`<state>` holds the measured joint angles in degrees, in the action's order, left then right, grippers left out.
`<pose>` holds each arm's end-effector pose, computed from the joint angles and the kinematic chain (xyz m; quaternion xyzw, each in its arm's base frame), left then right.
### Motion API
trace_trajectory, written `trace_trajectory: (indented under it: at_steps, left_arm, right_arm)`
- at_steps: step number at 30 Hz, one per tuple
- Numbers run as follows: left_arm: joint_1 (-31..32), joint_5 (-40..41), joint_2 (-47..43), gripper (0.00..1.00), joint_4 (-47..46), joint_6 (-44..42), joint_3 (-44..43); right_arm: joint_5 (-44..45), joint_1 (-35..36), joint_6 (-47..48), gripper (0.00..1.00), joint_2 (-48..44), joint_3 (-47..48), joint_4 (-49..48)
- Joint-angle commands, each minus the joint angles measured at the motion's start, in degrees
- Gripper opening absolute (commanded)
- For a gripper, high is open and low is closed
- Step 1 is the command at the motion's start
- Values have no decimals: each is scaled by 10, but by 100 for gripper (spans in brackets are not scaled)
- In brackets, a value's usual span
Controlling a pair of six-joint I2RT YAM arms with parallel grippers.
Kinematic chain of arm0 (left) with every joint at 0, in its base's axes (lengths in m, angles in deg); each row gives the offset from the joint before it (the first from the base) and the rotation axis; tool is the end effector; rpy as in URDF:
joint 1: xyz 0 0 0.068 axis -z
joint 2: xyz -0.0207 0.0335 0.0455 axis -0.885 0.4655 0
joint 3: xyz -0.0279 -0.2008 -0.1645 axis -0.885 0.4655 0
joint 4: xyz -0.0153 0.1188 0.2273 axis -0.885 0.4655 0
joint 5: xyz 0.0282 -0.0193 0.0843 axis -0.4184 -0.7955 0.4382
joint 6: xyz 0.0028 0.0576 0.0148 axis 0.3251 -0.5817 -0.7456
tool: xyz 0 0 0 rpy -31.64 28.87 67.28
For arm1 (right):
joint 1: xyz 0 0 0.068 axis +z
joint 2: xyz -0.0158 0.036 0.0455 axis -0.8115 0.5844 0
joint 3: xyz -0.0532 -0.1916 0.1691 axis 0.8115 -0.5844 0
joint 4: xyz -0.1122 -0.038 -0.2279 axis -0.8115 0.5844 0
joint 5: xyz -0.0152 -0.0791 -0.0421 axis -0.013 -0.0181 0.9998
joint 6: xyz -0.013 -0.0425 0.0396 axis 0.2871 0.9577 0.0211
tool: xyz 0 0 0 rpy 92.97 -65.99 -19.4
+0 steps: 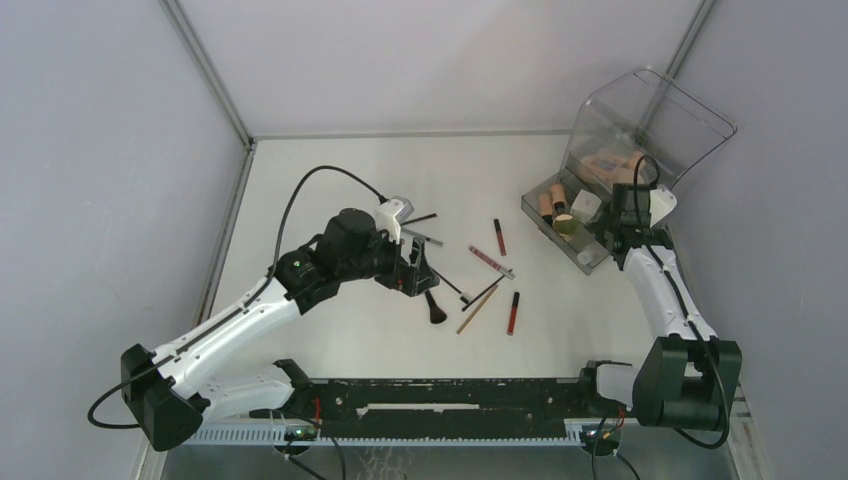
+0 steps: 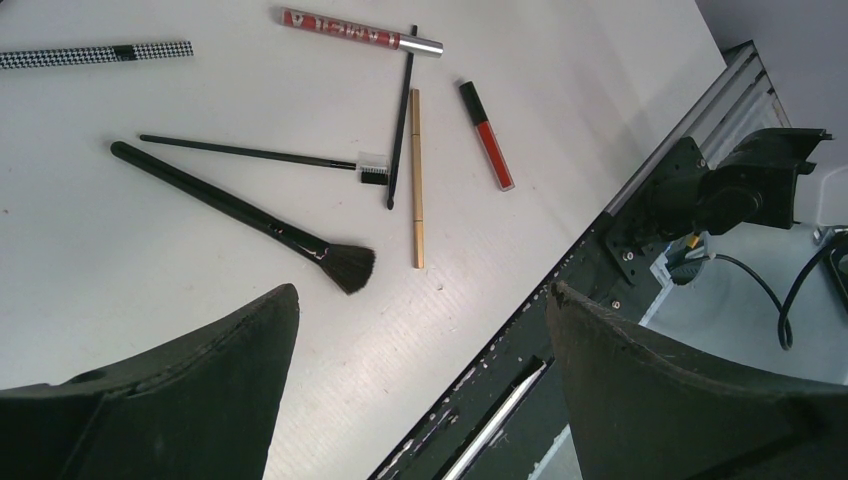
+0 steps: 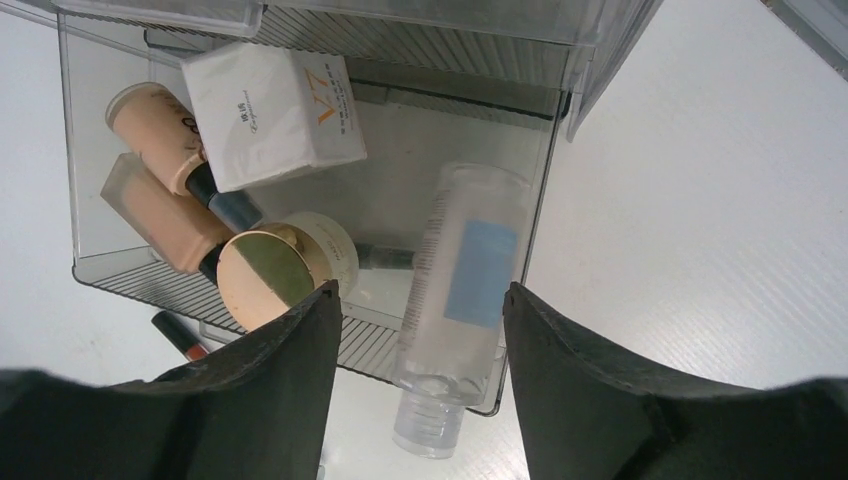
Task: Organize the makeup
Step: Place the makeup in the drawer.
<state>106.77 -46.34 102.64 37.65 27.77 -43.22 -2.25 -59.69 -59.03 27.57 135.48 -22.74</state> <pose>0.1678 -0.1781 0.3032 0.2176 0.8480 -0.3406 0.3429 0.2543 -0.0370 0.2420 0.3657 0.8499 -0.0430 0.3769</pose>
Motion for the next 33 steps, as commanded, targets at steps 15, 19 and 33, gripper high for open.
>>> trace_trajectory:
  at_steps: [15,19,33]
  left_arm:
    - [2,-13,-3,96,-25,1,19]
    - [2,-21,3,96,-34,6,23]
    - [2,-31,13,96,-55,25,37]
  right_arm:
    - [-95,3,70,1,-119,-42,-1]
    - [-117,4,78,0,-121,-64,8]
    - [-95,14,101,0,-65,-56,-3]
